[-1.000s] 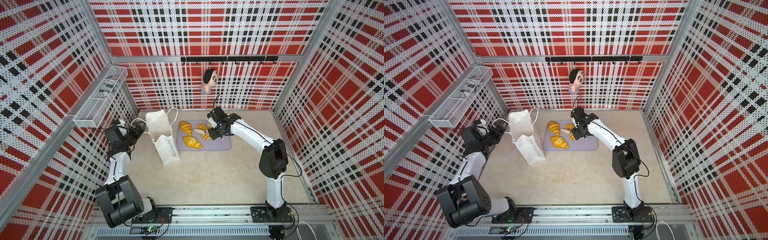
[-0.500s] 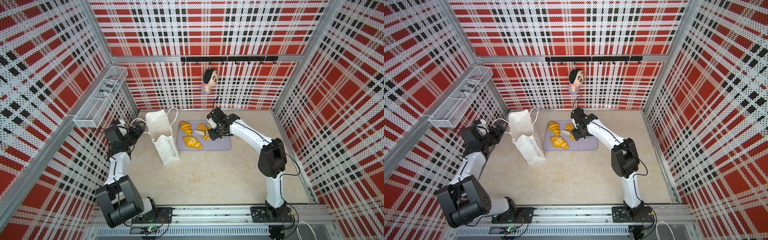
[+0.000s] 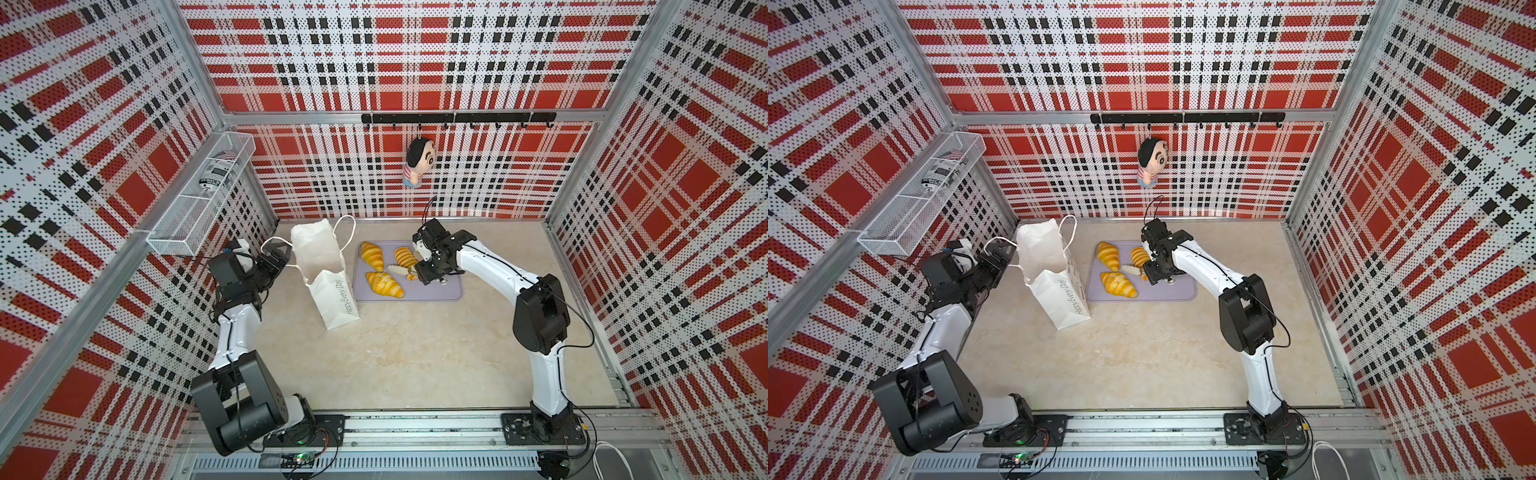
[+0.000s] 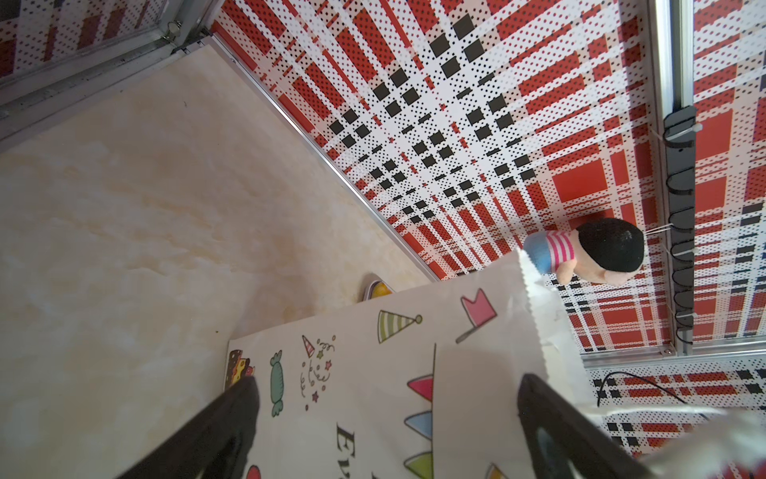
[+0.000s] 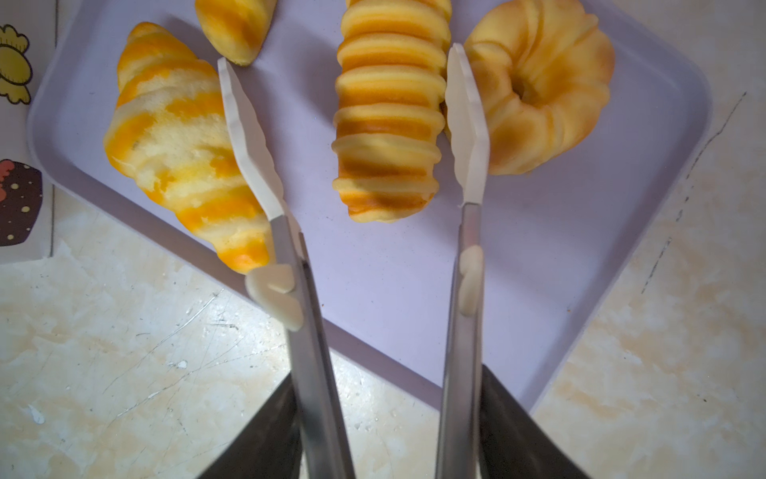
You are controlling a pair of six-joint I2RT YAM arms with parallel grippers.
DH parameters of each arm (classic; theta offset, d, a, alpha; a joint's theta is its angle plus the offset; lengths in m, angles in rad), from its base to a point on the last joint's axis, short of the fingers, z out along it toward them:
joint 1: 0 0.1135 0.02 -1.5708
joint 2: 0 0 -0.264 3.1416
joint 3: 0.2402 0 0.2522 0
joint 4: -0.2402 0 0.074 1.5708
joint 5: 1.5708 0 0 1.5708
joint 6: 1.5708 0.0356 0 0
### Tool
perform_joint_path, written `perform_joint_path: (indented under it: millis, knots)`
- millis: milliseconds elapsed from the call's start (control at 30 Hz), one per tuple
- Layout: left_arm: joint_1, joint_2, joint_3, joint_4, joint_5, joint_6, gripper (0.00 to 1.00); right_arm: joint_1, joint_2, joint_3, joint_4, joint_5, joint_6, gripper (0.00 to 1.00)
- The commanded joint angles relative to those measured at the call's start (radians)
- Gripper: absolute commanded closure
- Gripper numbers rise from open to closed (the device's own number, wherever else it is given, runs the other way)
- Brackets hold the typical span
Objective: Pack bread into a paper bag
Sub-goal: Pick up the fake bread from the plate.
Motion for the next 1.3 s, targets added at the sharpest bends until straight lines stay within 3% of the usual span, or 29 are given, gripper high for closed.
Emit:
perform_joint_path:
  millis: [0, 267, 567, 967, 1267]
  knots:
    - [0.009, 0.006, 0.0, 0.012, 0.017, 0.012, 0.02, 0.007, 0.048, 0.02, 0.025, -0.004, -0.008, 0.37]
    - [0.013, 0.007, 0.001, 0.013, 0.021, 0.011, 0.02, 0.006, 0.103, 0.064, 0.013, 0.005, -0.006, 0.41]
    - [0.013, 0.011, 0.0, 0.024, 0.027, 0.002, 0.02, 0.006, 0.074, 0.059, -0.022, 0.076, -0.012, 0.39]
    - [0.014, 0.011, -0.004, 0.029, 0.027, 0.0, 0.02, 0.006, 0.047, 0.017, -0.039, 0.083, -0.027, 0.38]
    - [0.014, 0.005, -0.012, 0.036, 0.028, -0.003, 0.02, 0.004, 0.125, 0.121, -0.05, 0.05, -0.03, 0.4]
